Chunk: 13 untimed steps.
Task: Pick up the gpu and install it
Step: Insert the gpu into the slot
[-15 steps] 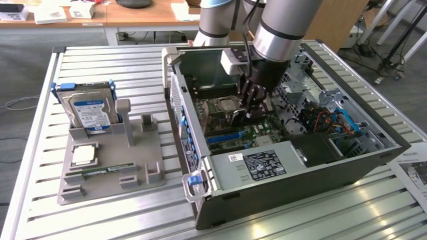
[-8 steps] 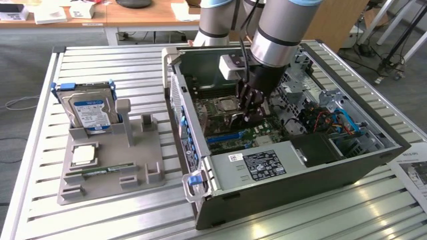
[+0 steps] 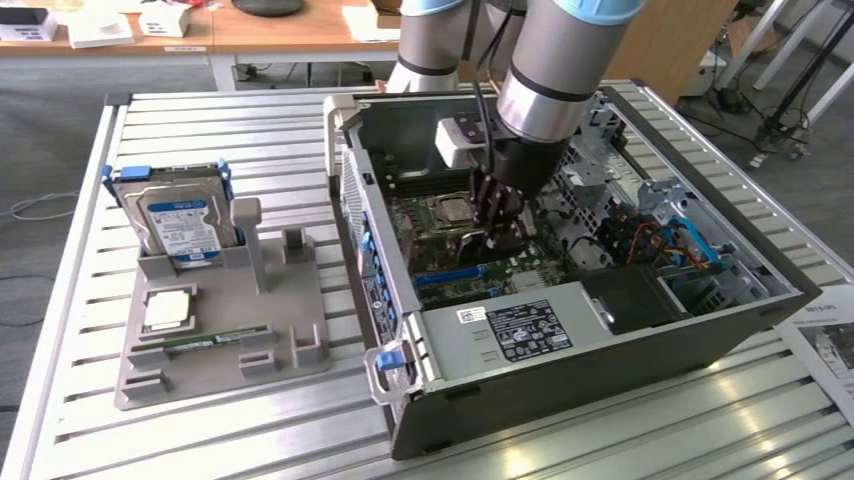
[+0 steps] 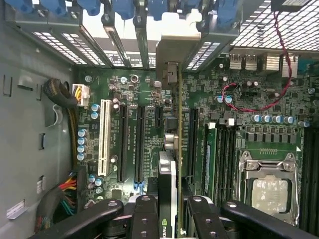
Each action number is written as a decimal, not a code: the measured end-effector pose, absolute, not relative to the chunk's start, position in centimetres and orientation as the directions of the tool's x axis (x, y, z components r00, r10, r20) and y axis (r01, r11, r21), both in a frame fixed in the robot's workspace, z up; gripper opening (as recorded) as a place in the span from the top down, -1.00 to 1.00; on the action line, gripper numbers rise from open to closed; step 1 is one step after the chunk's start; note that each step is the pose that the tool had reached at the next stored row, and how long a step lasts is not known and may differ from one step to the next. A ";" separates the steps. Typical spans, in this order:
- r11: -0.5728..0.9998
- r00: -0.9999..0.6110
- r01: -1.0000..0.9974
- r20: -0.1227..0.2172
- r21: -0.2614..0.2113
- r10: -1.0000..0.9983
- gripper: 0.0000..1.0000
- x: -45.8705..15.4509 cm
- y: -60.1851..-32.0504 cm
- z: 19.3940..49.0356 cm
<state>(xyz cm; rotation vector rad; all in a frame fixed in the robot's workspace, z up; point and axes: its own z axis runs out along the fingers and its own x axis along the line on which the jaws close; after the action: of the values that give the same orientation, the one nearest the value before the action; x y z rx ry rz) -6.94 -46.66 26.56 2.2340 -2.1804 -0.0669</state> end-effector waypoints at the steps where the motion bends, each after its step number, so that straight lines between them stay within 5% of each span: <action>1: -0.025 0.024 -0.999 -0.016 0.044 -1.000 0.45 -6.9 -46.6 26.4; 13: -0.024 0.024 -0.999 -0.012 0.044 -1.000 0.45 -7.2 -46.5 25.8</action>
<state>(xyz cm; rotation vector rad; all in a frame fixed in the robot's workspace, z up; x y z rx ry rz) -7.23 -46.46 25.79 2.2315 -2.1781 -0.0613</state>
